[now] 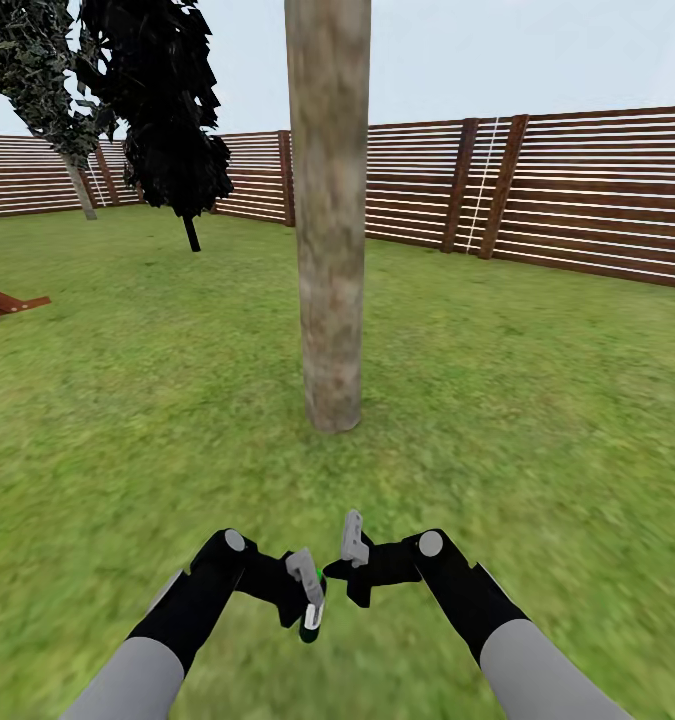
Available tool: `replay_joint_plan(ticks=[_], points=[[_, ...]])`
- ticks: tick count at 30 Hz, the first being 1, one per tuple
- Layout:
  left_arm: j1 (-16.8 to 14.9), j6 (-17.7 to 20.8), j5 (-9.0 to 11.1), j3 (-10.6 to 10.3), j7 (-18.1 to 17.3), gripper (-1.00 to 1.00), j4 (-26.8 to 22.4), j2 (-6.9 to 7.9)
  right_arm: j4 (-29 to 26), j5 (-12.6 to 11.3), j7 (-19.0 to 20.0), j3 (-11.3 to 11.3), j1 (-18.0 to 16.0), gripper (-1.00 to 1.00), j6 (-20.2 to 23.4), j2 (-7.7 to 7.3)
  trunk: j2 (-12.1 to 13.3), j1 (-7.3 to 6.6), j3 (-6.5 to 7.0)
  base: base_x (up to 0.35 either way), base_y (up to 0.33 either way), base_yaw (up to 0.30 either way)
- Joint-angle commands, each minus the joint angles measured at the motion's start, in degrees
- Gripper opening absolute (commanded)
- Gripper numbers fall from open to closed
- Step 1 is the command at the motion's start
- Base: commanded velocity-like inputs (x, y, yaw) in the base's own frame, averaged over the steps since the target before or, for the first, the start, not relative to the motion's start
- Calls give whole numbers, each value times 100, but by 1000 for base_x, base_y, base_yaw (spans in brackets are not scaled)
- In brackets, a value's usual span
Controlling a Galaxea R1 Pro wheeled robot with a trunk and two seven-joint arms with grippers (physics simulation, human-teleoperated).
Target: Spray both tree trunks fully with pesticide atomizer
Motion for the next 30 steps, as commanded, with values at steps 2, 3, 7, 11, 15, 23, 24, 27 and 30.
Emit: replay_joint_plan(ticks=[2, 3, 7, 11, 15, 23, 24, 27, 30], points=[[-1, 0, -1, -4, -1, -100, 3, 4, 0, -1, 0, 0, 0, -100, 0, 0, 0, 0, 0, 0, 0, 0], [-1, 0, -26, -10, -1, -100, 6, 12, 0, 2, 0, 0, 0, -100, 0, 0, 0, 0, 0, 0, 0, 0], [-369, 17, -154, -16, 3, -100, 367, 229, 0, 3, -1, 0, 0, -100, 0, 0, 0, 0, 0, 0, 0, 0], [-656, 5, -704, -2, 8, -100, 796, 622, 5, 8, 0, 0, 0, -100, 0, -8, 0, 0, 0, 0, 0, 0], [-686, 8, -783, 5, 8, -100, 829, 1073, 17, 8, 0, 0, 0, -100, 0, -9, 0, 0, 0, 0, 0, 0], [-836, 81, -757, 441, 229, -100, 795, 1556, 75, 6, -15, -13, 7, 100, -13, -51, 0, 0, 0, 0, 0, 0], [-818, 80, -750, 763, 372, -100, 785, 1542, 77, 3, -25, -21, 8, 100, -11, -56, 0, 0, 0, 0, 0, 0], [-787, 84, -703, 1611, 1049, -100, 786, 1488, 323, -5, -134, -51, 21, 100, -17, -72, 0, 0, 0, 0, 0, 0], [-770, 80, -457, 1937, 1800, -100, 764, 1341, 1188, -17, -1269, -441, 26, 100, -38, -115, 0, 0, 0, 0, 0, 0]])
